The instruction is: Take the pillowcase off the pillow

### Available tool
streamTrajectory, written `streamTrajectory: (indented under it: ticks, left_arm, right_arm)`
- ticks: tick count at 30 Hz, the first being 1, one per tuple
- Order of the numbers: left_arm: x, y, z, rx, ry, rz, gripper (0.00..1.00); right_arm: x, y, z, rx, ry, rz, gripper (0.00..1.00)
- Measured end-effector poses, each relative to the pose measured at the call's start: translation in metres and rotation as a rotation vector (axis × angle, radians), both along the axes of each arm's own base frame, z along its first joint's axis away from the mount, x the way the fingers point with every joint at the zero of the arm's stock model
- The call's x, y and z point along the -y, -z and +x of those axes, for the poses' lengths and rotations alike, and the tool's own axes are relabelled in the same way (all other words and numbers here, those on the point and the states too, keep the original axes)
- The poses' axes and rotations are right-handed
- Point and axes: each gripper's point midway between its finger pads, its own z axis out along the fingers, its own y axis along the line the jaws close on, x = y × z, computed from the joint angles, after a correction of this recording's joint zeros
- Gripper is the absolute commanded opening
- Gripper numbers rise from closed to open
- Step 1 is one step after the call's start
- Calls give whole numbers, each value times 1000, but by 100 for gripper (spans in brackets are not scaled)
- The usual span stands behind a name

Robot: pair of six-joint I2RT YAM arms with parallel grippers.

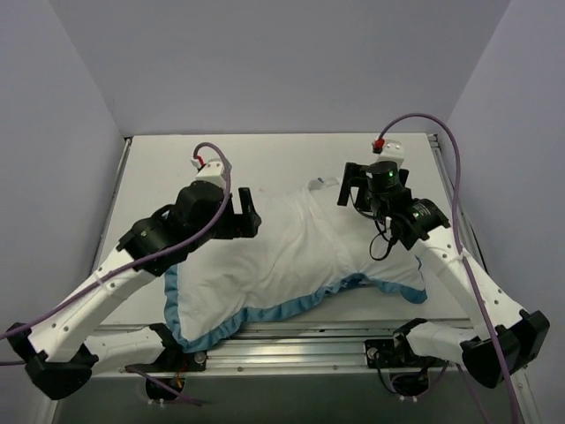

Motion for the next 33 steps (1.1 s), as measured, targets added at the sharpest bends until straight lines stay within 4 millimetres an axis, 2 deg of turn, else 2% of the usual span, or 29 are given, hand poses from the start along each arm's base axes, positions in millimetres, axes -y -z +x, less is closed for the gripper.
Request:
streamTrajectory:
  ticks: [2, 5, 8, 9, 11, 14, 20, 23, 26, 28, 30, 33]
  left_arm:
    - [1, 18, 29, -24, -46, 21, 94]
    - [6, 74, 62, -120, -88, 73, 94]
    - [5, 141, 77, -243, -118, 136, 94]
    - [4, 155, 79, -267, -125, 145, 94]
    - [3, 166, 85, -273, -142, 119, 94]
    - [-12, 160, 86, -246, -179, 47, 94]
    - [-94, 148, 78, -208, -373, 11, 94]
    - [-112, 140, 71, -190, -400, 51, 94]
    - [-115, 131, 68, -192, -385, 85, 94]
    - [-111, 119, 69, -185, -367, 79, 94]
    - [-96, 100, 70, -158, -322, 58, 94]
    - [-64, 69, 67, -107, -231, 28, 94]
  right_arm:
    - [12, 0, -16, 0, 24, -3, 91]
    - [25, 23, -34, -51, 43, -23, 90]
    - [30, 60, -50, -137, 45, -47, 86]
    - [28, 71, -54, -165, 33, -46, 84]
    - [23, 89, -59, -202, 12, -29, 81]
    - [3, 98, -58, -196, -21, 3, 80]
    - [-92, 105, -80, -180, -226, 46, 79]
    - [-126, 101, -101, -176, -302, 62, 79]
    - [-144, 93, -123, -188, -355, 57, 79]
    - [-147, 84, -130, -192, -367, 45, 80]
    - [-144, 74, -129, -184, -358, 28, 80]
    - [-136, 50, -118, -160, -329, 14, 80]
